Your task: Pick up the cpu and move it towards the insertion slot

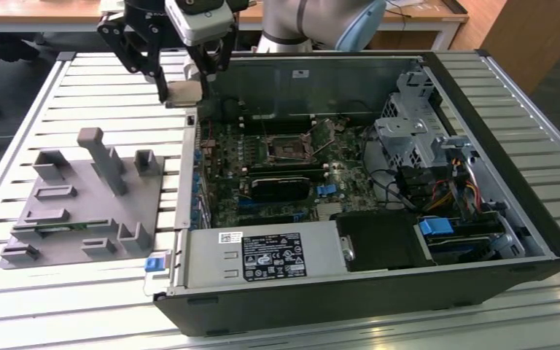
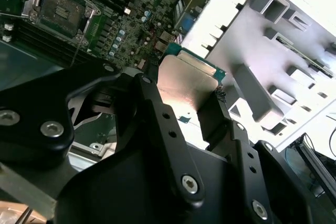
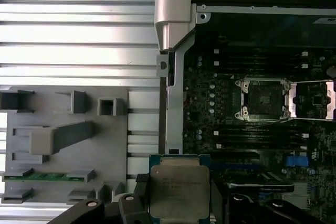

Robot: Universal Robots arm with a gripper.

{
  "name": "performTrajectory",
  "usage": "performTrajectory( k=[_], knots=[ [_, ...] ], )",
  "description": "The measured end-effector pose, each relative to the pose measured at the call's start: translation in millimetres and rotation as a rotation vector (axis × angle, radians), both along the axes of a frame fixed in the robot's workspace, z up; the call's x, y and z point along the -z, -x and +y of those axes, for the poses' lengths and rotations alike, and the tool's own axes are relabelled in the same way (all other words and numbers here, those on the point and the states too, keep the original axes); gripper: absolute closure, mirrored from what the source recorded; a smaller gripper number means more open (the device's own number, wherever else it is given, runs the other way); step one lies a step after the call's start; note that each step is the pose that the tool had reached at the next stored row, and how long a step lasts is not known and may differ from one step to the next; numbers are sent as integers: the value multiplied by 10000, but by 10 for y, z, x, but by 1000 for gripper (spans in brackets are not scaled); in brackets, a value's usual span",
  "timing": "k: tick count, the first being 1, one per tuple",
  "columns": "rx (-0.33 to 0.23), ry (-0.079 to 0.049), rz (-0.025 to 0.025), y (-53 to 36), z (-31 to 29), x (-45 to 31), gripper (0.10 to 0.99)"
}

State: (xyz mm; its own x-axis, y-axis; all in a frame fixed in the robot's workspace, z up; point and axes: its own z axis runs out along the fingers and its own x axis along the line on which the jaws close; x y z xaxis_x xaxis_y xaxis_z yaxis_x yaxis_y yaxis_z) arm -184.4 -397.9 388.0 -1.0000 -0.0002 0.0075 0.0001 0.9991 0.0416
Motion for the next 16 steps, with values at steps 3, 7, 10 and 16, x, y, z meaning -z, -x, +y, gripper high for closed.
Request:
performTrajectory(
  k=[3,7,10,16],
  knots=[
    [0,1,0,-34,15,0,545],
    [0,0,-1,-88,46,1,545],
    [0,0,-1,-132,67,1,545],
    [0,0,0,-218,94,0,545]
  ],
)
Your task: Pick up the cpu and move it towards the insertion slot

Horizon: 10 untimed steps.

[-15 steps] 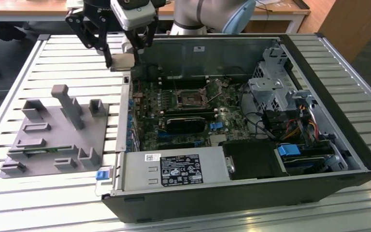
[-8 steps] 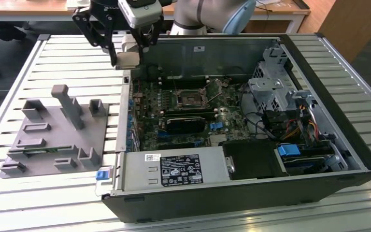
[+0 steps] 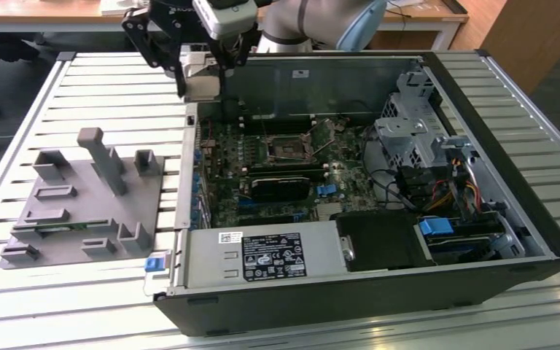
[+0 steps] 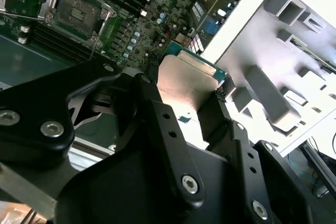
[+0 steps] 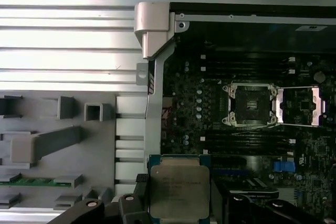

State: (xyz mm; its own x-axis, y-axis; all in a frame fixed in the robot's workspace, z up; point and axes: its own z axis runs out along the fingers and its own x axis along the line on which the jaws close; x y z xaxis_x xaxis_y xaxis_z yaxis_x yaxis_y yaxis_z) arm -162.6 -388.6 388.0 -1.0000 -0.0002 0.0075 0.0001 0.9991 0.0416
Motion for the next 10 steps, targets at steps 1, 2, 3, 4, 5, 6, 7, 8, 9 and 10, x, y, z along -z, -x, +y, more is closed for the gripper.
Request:
performTrajectory(
  k=[1,2,3,4,5,6,7,8,9,10],
  knots=[
    [0,0,0,-15,4,0,545],
    [-1,0,0,-32,9,0,545],
    [0,0,0,-47,13,0,545],
    [0,0,0,-63,17,0,545],
    [0,-1,0,-78,22,1,545],
    [0,0,0,-92,25,0,545],
    [0,0,0,-106,29,0,545],
    [0,-1,0,-121,33,0,545],
    [1,0,-1,-136,37,1,545],
    [0,0,0,-153,42,0,545]
  ],
)
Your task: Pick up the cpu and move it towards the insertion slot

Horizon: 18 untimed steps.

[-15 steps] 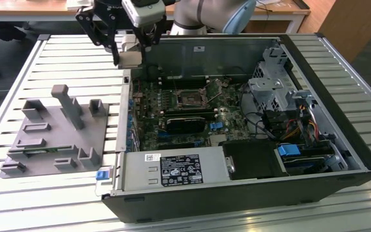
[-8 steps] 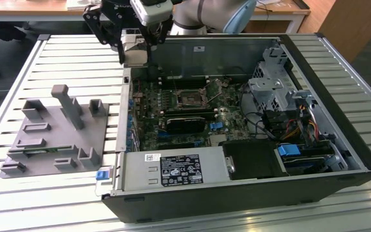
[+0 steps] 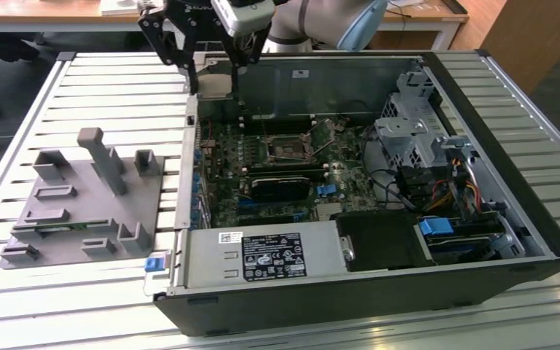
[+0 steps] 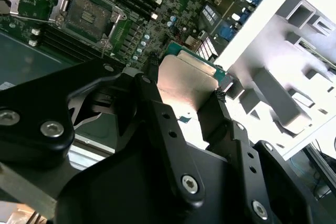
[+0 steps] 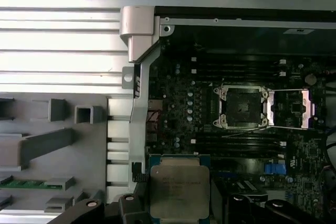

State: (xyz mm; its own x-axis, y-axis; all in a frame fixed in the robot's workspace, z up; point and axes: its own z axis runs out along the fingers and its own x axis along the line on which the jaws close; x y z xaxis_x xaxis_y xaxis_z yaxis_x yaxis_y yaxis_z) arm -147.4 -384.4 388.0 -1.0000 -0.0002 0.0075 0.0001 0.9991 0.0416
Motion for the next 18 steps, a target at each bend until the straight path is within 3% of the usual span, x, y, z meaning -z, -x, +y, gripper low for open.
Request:
performTrajectory(
  k=[18],
  knots=[
    [0,1,0,-314,102,0,545]
  ],
)
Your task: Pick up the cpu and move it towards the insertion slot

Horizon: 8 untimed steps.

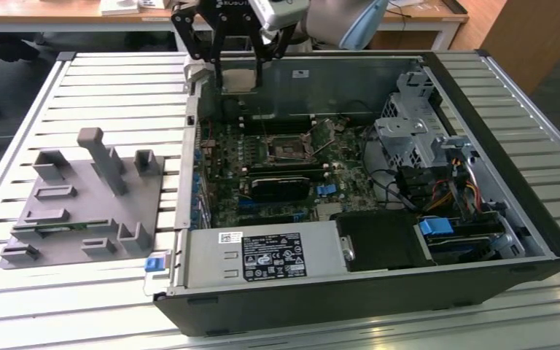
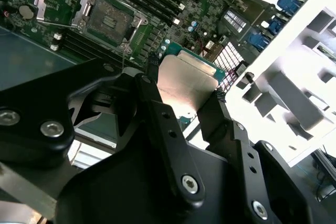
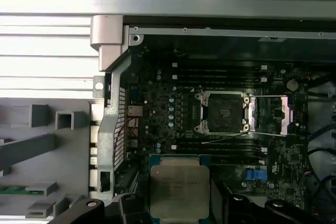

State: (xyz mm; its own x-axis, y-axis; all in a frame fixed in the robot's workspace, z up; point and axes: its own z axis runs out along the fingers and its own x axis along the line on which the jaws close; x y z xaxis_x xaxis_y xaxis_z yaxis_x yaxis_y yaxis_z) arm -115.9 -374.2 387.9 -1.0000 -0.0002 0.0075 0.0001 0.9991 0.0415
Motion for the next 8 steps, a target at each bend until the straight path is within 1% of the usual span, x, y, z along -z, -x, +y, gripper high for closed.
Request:
performTrajectory(
  k=[8],
  knots=[
    [0,-1,0,-138,36,1,545]
  ],
)
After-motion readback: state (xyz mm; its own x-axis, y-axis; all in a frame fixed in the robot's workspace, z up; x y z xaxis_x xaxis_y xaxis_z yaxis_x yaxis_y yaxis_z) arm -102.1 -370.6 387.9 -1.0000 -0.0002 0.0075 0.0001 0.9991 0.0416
